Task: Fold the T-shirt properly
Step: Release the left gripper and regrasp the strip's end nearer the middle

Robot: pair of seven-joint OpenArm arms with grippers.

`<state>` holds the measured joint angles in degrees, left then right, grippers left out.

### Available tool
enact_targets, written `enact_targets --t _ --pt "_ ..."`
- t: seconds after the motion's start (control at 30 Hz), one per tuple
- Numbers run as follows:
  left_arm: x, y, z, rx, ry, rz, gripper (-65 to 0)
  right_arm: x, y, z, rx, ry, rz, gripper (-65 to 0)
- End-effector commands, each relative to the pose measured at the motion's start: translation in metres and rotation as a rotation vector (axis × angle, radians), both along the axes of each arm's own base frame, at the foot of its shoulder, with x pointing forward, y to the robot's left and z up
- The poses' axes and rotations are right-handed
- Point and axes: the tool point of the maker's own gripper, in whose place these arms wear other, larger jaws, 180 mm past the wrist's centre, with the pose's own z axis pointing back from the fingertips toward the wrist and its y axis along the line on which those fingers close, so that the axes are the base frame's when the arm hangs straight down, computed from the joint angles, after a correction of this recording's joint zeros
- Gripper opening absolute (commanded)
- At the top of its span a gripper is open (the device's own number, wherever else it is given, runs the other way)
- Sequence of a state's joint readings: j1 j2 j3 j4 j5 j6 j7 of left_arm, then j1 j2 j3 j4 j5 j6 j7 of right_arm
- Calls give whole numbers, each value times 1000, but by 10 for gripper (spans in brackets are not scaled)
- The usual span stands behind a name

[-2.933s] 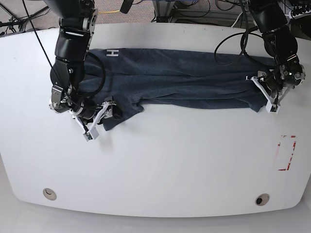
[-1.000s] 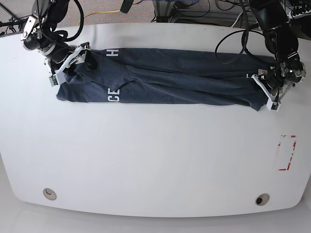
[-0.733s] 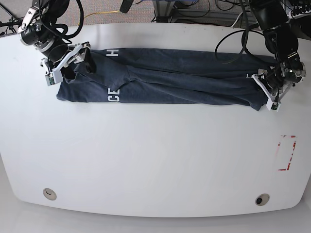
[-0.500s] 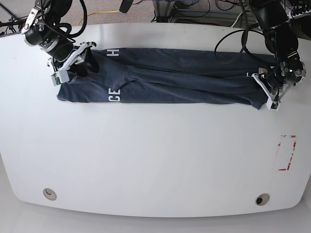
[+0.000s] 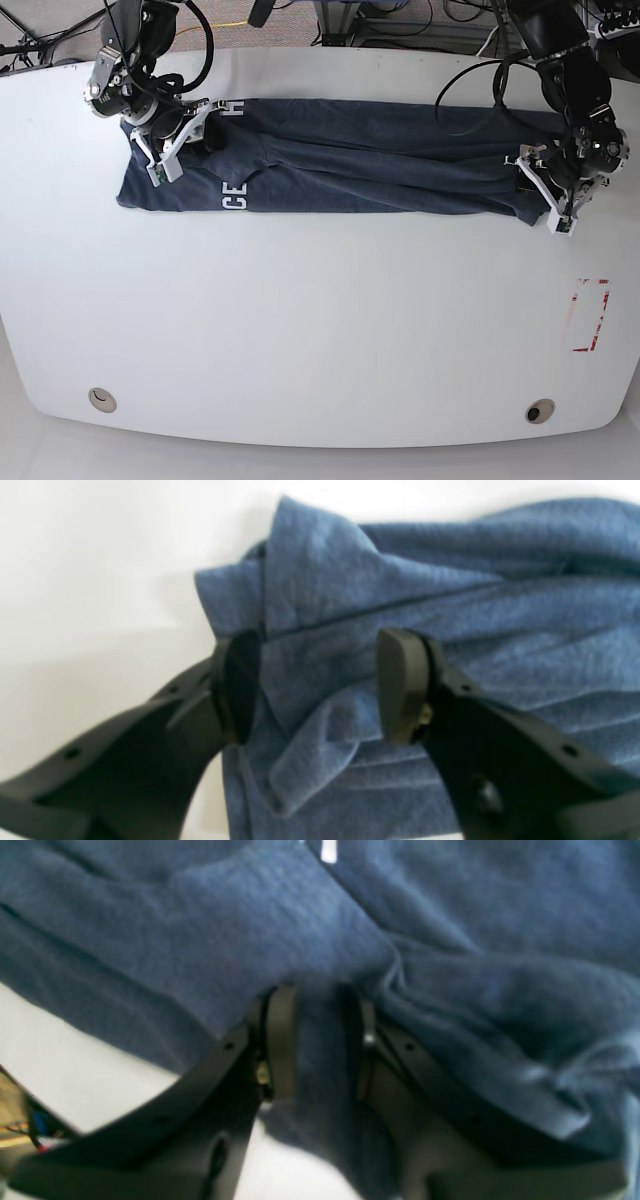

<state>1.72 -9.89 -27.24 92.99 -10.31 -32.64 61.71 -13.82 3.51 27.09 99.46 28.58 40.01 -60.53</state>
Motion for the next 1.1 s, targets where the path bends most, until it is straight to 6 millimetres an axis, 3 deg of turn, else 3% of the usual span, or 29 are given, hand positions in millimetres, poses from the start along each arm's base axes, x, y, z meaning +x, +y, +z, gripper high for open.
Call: enact_targets --t 0.0,0.1,0.23,0.4,0.77,0.97,1.07 --pt "15 7 31 18 -106 -6 -275 6 -9 -3 -16 -9 -14 -504" --pt "13 9 46 -27 -154 -8 -229 5 -18 -8 -50 5 -17 -504" --pt "-3 36 49 -116 -162 107 -189 5 -18 -8 -50 2 -17 -504" --pt "-9 56 52 -165 -180 149 -162 3 -18 -9 -50 5 -17 -504" --pt "-21 53 18 -384 -125 182 -160 3 -18 -9 -49 4 -18 -504" --pt "-27 51 3 -421 -91 205 -160 3 -19 -8 -49 3 -21 -504" --pt "-25 37 -4 -434 -59 167 -162 4 -19 -8 -49 1 -21 -504"
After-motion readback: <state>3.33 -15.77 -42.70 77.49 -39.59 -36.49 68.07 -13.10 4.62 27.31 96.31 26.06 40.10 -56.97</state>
